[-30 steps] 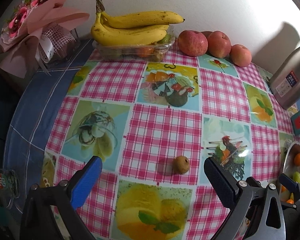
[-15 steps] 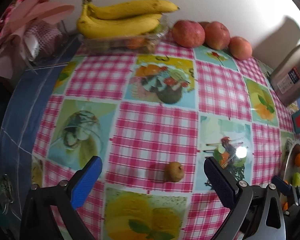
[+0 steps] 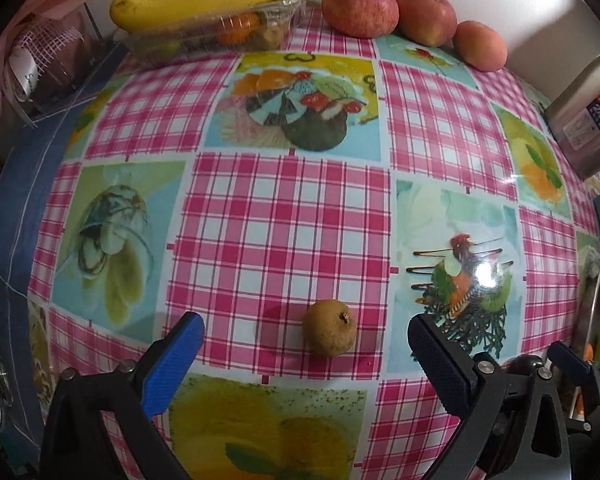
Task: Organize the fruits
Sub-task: 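Grasp the kiwi with the left tool while the right tool grasps a dark plum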
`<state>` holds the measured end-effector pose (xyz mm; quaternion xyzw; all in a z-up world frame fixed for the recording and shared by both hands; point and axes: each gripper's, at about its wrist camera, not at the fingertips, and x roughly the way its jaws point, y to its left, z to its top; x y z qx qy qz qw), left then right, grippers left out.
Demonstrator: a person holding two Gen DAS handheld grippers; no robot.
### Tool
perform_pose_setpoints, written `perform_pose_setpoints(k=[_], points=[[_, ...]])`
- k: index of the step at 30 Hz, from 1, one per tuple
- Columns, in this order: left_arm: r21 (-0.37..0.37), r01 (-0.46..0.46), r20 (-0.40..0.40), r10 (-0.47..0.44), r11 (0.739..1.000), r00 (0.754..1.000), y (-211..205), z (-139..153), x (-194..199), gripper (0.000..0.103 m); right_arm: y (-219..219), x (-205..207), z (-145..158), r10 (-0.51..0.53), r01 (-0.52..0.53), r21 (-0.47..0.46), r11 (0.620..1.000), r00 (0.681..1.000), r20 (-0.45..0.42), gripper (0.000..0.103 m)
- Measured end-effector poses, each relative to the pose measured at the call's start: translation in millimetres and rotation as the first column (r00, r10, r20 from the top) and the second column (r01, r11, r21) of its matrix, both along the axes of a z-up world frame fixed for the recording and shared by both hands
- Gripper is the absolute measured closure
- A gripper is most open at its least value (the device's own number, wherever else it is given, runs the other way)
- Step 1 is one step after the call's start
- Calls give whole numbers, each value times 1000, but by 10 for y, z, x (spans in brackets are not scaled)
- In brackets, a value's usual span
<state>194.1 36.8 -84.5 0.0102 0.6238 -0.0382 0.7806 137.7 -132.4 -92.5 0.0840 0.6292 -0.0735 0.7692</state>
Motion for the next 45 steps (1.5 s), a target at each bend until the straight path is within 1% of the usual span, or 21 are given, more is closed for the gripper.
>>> perform_pose_setpoints(k=[3, 6, 11, 17, 22, 24, 28, 30, 34, 38, 39, 41, 42, 43, 44, 45], points=[[3, 4, -13, -4, 1000, 1000, -10, -83, 14, 0, -40, 3, -17, -12, 12, 9, 1000, 1000, 5, 2], [29, 14, -9, -13, 999, 1000, -34, -126, 22, 0, -51, 17, -30, -10, 10, 4, 1000, 1000, 0, 2], [36, 18, -2, -18, 999, 1000, -33, -204, 10, 0, -67, 45, -31, -8, 8, 4, 1000, 1000, 6, 0], [32, 26, -6, -26, 999, 1000, -38, -207, 25, 0, -16, -52, 2, -18, 18, -3, 1000, 999, 51, 0], [29, 51, 15, -51, 998, 999, -26, -190, 24, 0, -11, -76, 5, -20, 20, -4, 1000, 998, 67, 0], [29, 45, 29, -45, 999, 999, -26, -186, 12, 0, 2, -103, 16, -20, 20, -10, 1000, 996, 81, 0], [26, 3, 64, -5, 1000, 998, -19, -180, -28, 0, 23, -169, 28, -25, 27, -15, 1000, 995, 101, 0], [23, -3, 67, 2, 1000, 998, -16, -178, -38, 0, 30, -187, 32, -24, 26, -17, 1000, 994, 107, 0], [31, 23, 49, -25, 999, 998, -34, -195, -35, 0, 35, -184, 35, -18, 19, -14, 1000, 996, 89, 0], [39, 42, 11, -43, 998, 999, -26, -193, 17, 0, 17, -146, 37, -18, 18, 1, 1000, 999, 44, 0], [39, 46, 9, -46, 998, 999, -25, -190, 18, 1, 5, -136, 41, -25, 25, 5, 1000, 999, 42, 0], [36, 48, 10, -48, 998, 999, -19, -169, 25, 8, -17, -133, 48, -41, 40, 8, 999, 999, 36, 1], [33, 49, 14, -50, 998, 999, -16, -139, 30, 15, -22, -129, 52, -46, 45, 6, 999, 998, 32, 2], [30, 50, 15, -50, 998, 999, -2, -116, 38, 23, -36, -129, 63, -49, 48, 5, 999, 998, 32, 6], [26, 50, 16, -51, 998, 999, 2, -96, 43, 27, -37, -132, 78, -50, 50, 5, 999, 998, 35, 13], [22, 49, 17, -49, 999, 999, 8, -78, 48, 33, -41, -132, 107, -48, 48, 7, 999, 998, 40, 17]])
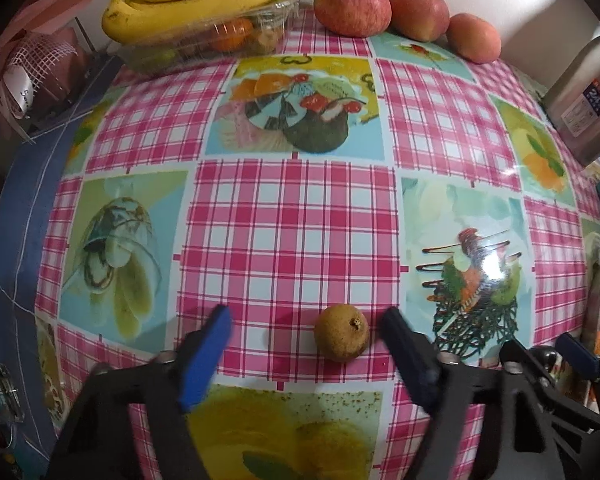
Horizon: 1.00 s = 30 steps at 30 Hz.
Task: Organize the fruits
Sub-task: 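Grasp the kiwi with the left tool while the right tool grasps a dark plum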
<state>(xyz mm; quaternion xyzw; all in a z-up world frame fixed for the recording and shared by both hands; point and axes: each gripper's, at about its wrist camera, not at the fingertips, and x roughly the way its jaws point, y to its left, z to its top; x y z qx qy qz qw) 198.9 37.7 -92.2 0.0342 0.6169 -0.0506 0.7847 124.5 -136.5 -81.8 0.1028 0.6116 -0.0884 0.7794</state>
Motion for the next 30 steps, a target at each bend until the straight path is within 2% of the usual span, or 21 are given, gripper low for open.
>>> perform_pose_setpoints(k=[2, 3, 5, 7, 11, 15, 20, 30], points=[[0, 1, 0, -1, 1000, 1000, 1, 14, 8, 38, 6, 14, 53, 14, -14, 11, 1000, 1000, 2, 35], [2, 3, 0, -3, 1000, 1000, -9, 24, 8, 41, 14, 15, 66, 18, -18, 17, 1000, 1000, 1, 38], [-5, 10, 1, -10, 1000, 1000, -49, 67, -4, 49, 31, 32, 88, 20, -20, 30, 999, 1000, -5, 52], [-19, 19, -4, -19, 1000, 1000, -59, 95, -11, 58, 55, 26, 104, 19, -18, 40, 999, 1000, -12, 58], [-30, 34, -9, -34, 999, 999, -115, 143, -24, 66, 75, 7, 119, 10, -9, 63, 998, 1000, -19, 71], [-54, 24, -19, -25, 998, 1000, -156, 173, -32, 76, 50, -16, 114, -1, 2, 77, 997, 1000, -21, 76], [-64, 17, -18, -18, 998, 1000, -122, 216, -36, 76, 12, -66, 155, -4, 5, 92, 996, 1000, -12, 76], [-62, 21, 16, -20, 998, 1000, -109, 525, -187, 76, 29, -166, 348, 4, -6, 114, 994, 1000, 21, 76]])
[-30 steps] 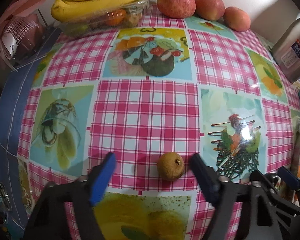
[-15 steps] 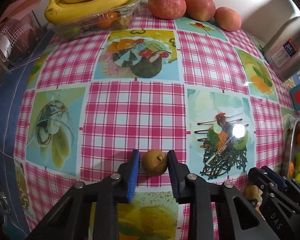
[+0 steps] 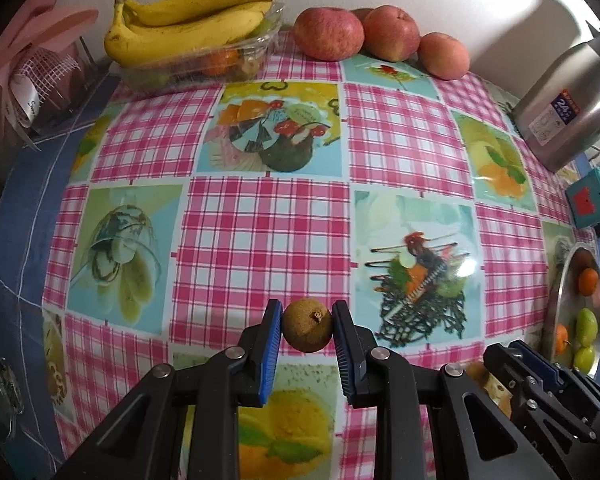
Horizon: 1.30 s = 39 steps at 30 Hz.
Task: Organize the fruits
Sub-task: 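Grasp the kiwi with the left tool while the right tool grasps a dark plum, then carry the kiwi and dark plum over the steel plate with both tools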
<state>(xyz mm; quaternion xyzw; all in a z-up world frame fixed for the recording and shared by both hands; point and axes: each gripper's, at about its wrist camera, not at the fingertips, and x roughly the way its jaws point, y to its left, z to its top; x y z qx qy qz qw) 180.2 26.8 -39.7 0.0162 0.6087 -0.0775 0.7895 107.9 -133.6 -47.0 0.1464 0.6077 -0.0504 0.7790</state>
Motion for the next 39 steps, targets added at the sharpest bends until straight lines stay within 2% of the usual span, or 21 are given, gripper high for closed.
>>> perform_pose_setpoints(k=[11, 21, 28, 39], points=[[6, 2, 19, -2, 1000, 1000, -32, 182, -277, 76, -147, -196, 167, -23, 23, 10, 1000, 999, 30, 76], [35, 16, 47, -18, 999, 999, -303, 327, -392, 76, -330, -321, 252, -58, 57, 8, 998, 998, 35, 76], [64, 58, 85, -64, 996, 994, -570, 457, -466, 76, -652, -407, 276, -135, 135, 14, 991, 991, 20, 76], [60, 139, 106, -145, 989, 984, -1100, 584, -649, 76, -1239, -570, 303, -253, 254, -18, 967, 967, 28, 76]])
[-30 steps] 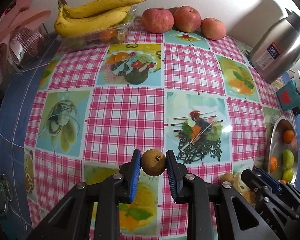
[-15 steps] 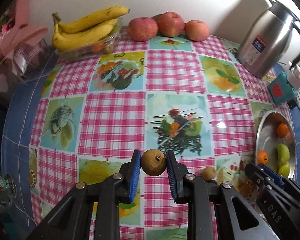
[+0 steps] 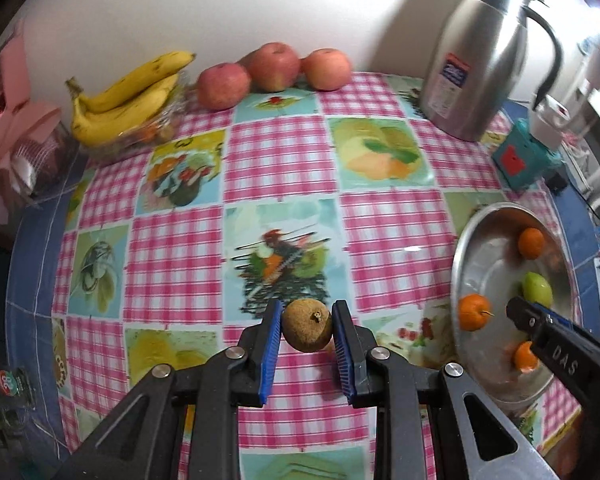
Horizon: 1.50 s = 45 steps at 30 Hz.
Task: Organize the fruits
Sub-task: 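Carry the kiwi and dark plum over the steel plate with both tools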
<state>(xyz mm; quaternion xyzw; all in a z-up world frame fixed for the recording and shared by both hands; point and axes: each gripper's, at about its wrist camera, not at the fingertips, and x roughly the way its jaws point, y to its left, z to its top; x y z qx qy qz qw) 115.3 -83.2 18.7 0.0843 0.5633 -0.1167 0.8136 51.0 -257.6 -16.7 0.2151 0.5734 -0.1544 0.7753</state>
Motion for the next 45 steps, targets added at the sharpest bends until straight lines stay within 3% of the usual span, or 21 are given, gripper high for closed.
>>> perform_pose_setpoints(k=[10, 18, 35, 45], points=[[-61, 100, 12, -99, 993, 995, -542, 98, -230, 76, -548, -176, 130, -104, 105, -11, 994, 994, 36, 76], [-58, 177, 5, -177, 983, 984, -939, 40, -385, 76, -882, -303, 178, -166, 167, 0, 986, 984, 60, 76], [23, 222, -20, -222, 975, 975, -1247, -256, -519, 75, -994, -309, 17, -176, 176, 2, 984, 984, 21, 76], [26, 249, -46, -248, 968, 968, -1328, -336, -547, 75, -1061, -310, -83, -181, 181, 35, 983, 984, -5, 76]])
